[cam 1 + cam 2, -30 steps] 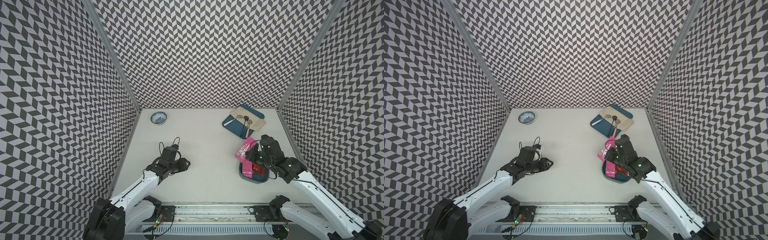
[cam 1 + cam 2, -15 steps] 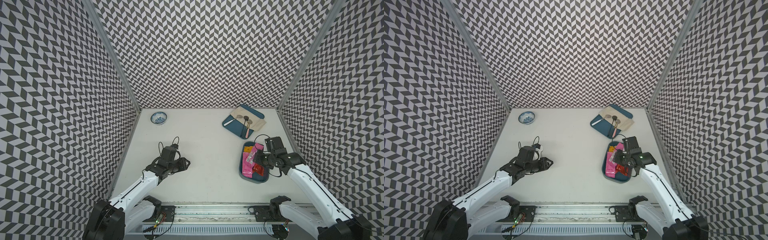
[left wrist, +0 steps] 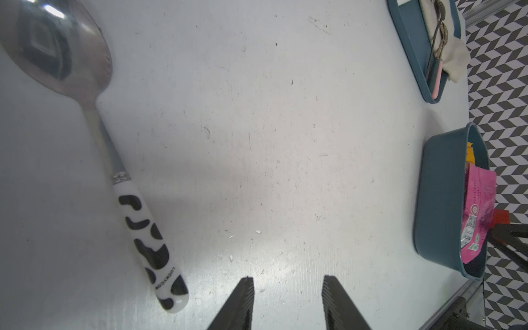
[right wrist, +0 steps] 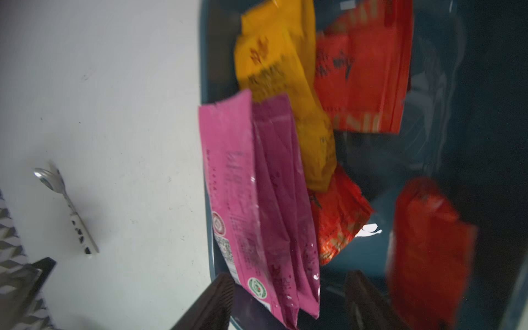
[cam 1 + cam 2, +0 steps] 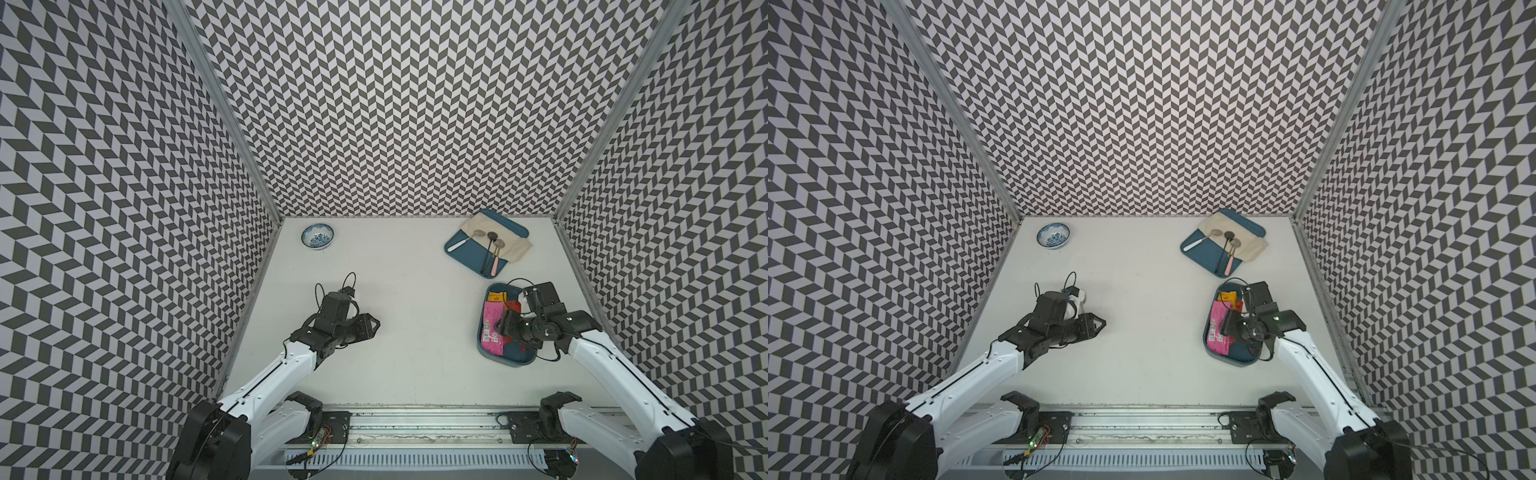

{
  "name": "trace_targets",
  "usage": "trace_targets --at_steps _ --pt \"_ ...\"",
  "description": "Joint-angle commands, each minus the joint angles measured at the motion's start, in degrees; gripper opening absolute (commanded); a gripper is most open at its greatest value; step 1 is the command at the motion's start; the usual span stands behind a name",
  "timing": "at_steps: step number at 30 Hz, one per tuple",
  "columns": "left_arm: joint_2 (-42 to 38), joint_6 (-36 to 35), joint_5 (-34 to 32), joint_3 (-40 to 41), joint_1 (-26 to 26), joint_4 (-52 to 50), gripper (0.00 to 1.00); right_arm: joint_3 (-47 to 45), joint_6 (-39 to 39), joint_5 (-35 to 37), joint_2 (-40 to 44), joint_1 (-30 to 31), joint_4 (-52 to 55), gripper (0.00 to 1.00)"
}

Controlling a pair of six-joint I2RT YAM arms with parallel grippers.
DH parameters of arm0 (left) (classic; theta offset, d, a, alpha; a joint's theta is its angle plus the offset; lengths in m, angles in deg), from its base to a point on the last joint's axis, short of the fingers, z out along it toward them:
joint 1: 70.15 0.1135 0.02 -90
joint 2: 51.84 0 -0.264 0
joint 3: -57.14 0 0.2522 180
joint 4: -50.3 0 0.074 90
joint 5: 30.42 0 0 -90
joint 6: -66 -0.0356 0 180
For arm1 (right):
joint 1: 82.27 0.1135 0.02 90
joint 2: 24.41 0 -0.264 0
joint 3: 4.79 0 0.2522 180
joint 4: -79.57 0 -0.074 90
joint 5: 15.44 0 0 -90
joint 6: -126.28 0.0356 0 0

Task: Put the tea bags into the storage box
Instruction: Place the tea bag in the storage box, then reset both arms

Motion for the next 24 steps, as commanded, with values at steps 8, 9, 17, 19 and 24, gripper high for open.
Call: trace_targets --at_steps 8,9,17,19,24 --pt "4.8 -7.1 -9.5 -11.3 4.0 2.0 1.00 5.1 -11.1 17.9 -5.2 -0.4 -25.2 0.76" --pt "5.1 -8.6 -11.3 -11.5 4.9 3.6 1.00 3.3 -14.2 18.1 -5.5 -0.5 -30.8 0.76" --pt "12.0 -21.4 -12.5 -10.4 18.0 20.8 1.00 -15.1 -26.0 18.4 -8.4 -7.9 -77.8 0.76" --pt "13.7 -23.4 -15.6 -7.1 20.0 29.0 1.00 -15.3 -26.2 17.3 -11.6 -9.7 -79.0 0.75" --pt "14.8 -26.9 -16.9 1.1 22.2 49.5 1.00 -21.6 -29.0 14.4 -14.0 -10.4 -92.1 0.75"
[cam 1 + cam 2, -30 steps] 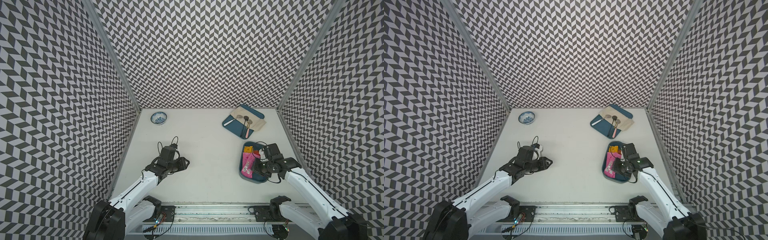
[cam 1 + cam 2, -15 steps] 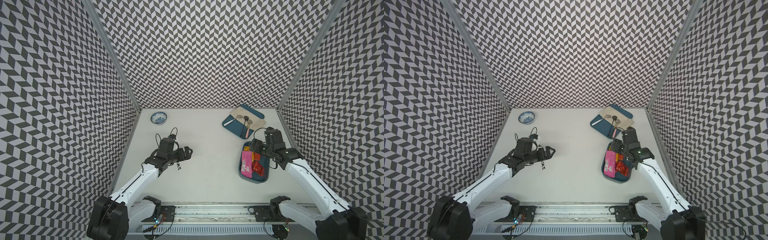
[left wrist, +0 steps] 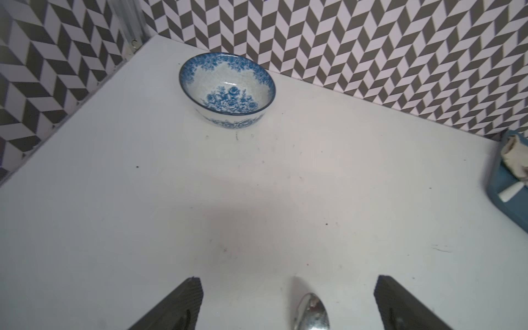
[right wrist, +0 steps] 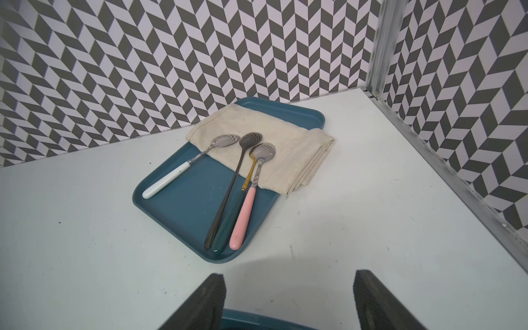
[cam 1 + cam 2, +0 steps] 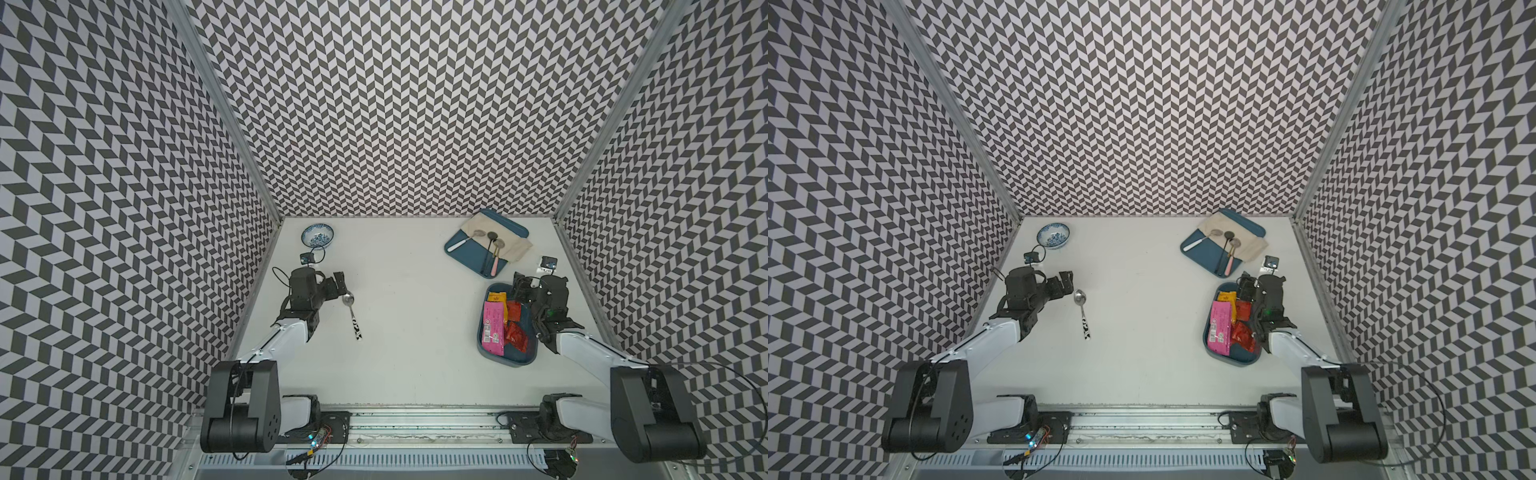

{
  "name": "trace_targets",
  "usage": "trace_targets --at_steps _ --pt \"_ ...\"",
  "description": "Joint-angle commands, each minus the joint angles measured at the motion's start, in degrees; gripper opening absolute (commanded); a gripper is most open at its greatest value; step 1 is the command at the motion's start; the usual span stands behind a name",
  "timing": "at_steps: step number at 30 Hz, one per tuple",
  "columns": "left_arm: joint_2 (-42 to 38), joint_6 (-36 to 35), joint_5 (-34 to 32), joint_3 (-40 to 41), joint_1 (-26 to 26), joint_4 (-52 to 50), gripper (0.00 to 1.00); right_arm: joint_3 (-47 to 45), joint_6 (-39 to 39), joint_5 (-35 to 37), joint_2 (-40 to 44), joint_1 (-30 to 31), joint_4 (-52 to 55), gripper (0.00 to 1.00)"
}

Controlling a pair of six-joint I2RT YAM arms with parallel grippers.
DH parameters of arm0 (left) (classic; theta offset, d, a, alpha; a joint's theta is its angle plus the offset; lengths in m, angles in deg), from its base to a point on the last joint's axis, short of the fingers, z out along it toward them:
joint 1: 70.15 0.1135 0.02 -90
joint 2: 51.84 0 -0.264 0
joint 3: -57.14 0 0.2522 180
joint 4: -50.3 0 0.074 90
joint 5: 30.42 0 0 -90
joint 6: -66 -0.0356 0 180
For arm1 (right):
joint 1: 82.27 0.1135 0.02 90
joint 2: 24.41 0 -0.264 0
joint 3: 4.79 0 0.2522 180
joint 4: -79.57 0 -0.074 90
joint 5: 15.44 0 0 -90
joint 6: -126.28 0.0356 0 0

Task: Put the tea bags into the storage box
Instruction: Reset both arms

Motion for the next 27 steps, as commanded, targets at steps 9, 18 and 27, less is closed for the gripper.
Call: trace_targets --at_steps 9,18,27 --pt "9.6 -11.3 -2.3 8.4 -0.2 37.1 1.00 -9.8 -8.2 -1.7 -6.4 0.3 -36.5 0.89" --pt "14.7 -11.6 -3.8 16.4 0.0 56.8 1.00 -16.0 -9.4 -3.9 -16.1 0.4 -56.3 0.99" --pt "14.6 -12.7 -1.0 14.5 0.0 52.8 1.00 -9.7 -8.5 -1.9 -17.6 0.4 -48.1 0.99"
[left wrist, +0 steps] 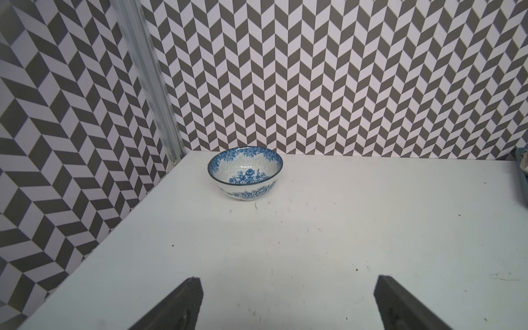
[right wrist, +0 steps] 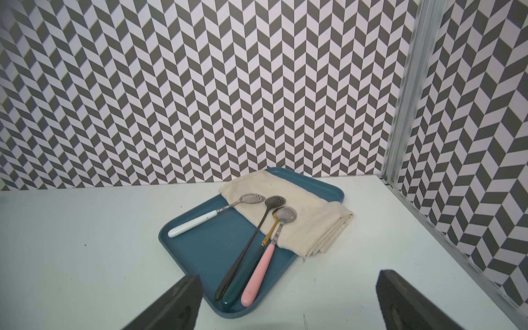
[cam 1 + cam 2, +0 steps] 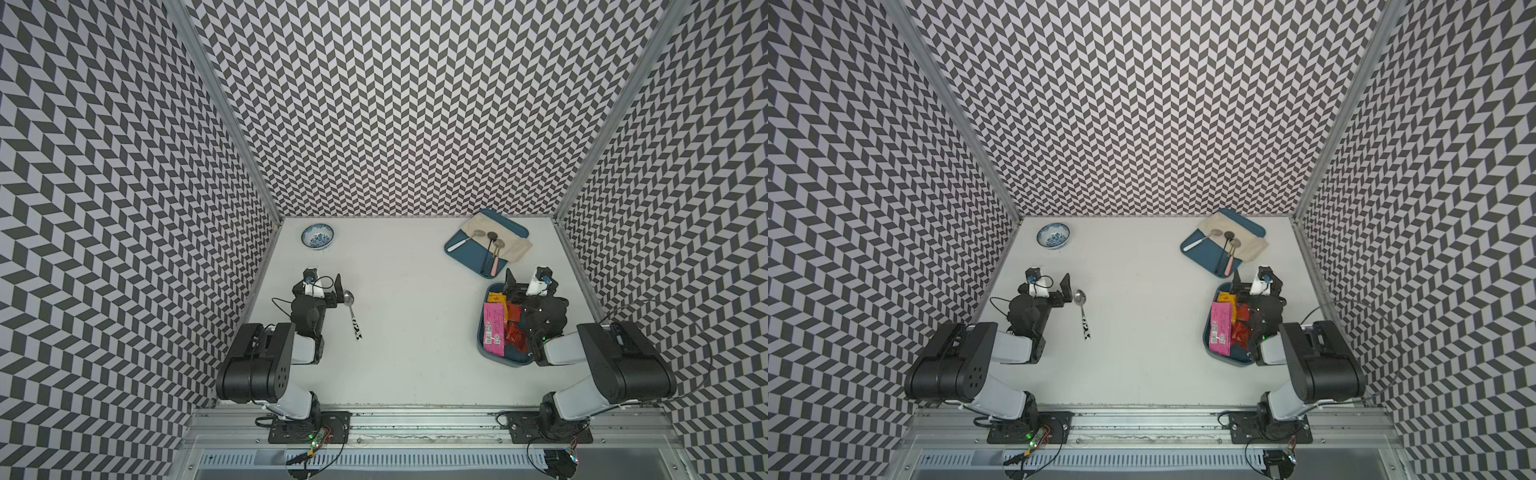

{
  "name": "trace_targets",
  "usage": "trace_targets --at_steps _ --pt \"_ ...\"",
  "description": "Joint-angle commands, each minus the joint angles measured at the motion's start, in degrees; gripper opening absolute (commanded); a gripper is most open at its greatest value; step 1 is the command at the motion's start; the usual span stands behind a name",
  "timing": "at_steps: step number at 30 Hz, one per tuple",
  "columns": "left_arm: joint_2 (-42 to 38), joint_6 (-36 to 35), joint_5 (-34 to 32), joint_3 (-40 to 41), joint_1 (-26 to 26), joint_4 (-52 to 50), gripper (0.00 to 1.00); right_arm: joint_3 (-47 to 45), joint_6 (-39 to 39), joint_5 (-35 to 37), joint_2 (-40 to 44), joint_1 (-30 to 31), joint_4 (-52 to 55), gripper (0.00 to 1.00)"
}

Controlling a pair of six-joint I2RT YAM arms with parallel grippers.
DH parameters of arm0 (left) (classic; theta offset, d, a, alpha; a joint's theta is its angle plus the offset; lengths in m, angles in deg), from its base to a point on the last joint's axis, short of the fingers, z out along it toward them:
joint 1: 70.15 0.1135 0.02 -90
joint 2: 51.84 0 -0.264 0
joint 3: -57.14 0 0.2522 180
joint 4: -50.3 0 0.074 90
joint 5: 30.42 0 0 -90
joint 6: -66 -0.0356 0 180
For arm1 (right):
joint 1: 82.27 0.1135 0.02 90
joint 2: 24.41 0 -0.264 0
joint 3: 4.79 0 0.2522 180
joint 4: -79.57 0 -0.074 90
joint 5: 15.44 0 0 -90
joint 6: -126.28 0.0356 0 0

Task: Put the tea bags into the storage box
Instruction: Reset both arms

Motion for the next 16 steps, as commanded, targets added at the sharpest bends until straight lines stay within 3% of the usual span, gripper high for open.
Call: trace_targets --at_steps 1,16 --pt "0.1 -1.0 1.0 -0.5 -0.1 2.1 1.00 0.4 0.2 0.8 -0.6 0.2 -0.5 0.99" --pt "-0.1 -1.0 1.1 -0.8 -0.1 1.1 1.00 0.1 0.2 0.6 -1.0 0.1 -1.7 0.99"
